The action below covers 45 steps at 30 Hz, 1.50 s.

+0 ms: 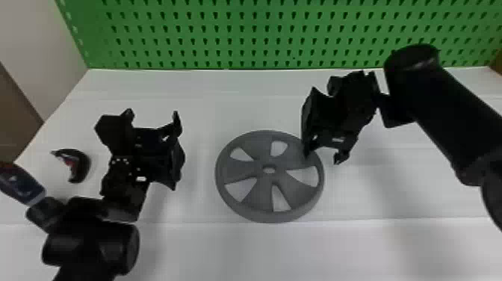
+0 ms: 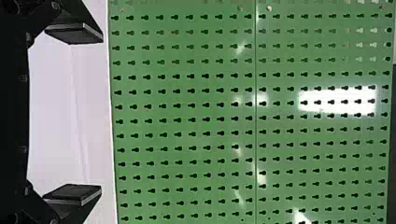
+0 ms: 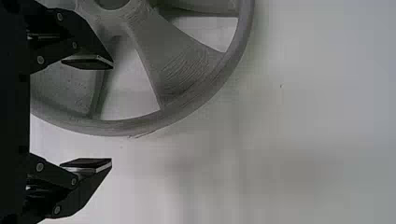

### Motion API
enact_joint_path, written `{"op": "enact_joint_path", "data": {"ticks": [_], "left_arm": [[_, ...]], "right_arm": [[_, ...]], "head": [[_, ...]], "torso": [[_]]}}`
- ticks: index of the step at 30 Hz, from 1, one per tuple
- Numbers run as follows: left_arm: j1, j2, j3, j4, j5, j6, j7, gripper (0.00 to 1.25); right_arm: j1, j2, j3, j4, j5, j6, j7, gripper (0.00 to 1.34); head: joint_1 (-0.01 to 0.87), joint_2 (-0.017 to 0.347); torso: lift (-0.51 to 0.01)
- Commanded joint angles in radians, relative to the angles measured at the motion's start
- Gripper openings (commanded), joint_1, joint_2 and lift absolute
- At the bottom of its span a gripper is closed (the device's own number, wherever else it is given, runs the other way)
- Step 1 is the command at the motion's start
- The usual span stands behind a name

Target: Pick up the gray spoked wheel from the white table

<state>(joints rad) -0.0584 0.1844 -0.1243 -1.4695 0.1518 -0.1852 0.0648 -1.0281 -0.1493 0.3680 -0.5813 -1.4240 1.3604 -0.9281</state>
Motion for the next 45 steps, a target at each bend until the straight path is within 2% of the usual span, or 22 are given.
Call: {"op": "enact_joint_path", "data": {"ticks": [1, 23, 35, 45], "left_arm": [[0.0, 0.0, 0.0, 0.0, 0.002, 0.0, 0.0, 1.1], [-0.006, 0.001, 0.002, 0.0, 0.006, 0.0, 0.0, 1.1], [-0.011, 0.0, 0.002, 0.0, 0.008, 0.0, 0.0, 1.1], [-0.012, 0.0, 0.0, 0.0, 0.008, 0.0, 0.001, 1.1]], "right_arm": [[0.034, 0.017, -0.057, -0.02, 0.063, 0.0, 0.0, 0.82], [0.082, 0.031, -0.078, -0.023, 0.102, -0.023, 0.0, 0.83], [0.1, 0.043, -0.086, -0.051, 0.126, -0.03, 0.0, 0.82], [0.106, 0.036, -0.078, -0.051, 0.126, -0.03, 0.0, 0.79]], "head": [[0.806, 0.044], [0.806, 0.044], [0.806, 0.044], [0.806, 0.044]], "torso": [[-0.098], [-0.098], [-0.098], [-0.098]]}}
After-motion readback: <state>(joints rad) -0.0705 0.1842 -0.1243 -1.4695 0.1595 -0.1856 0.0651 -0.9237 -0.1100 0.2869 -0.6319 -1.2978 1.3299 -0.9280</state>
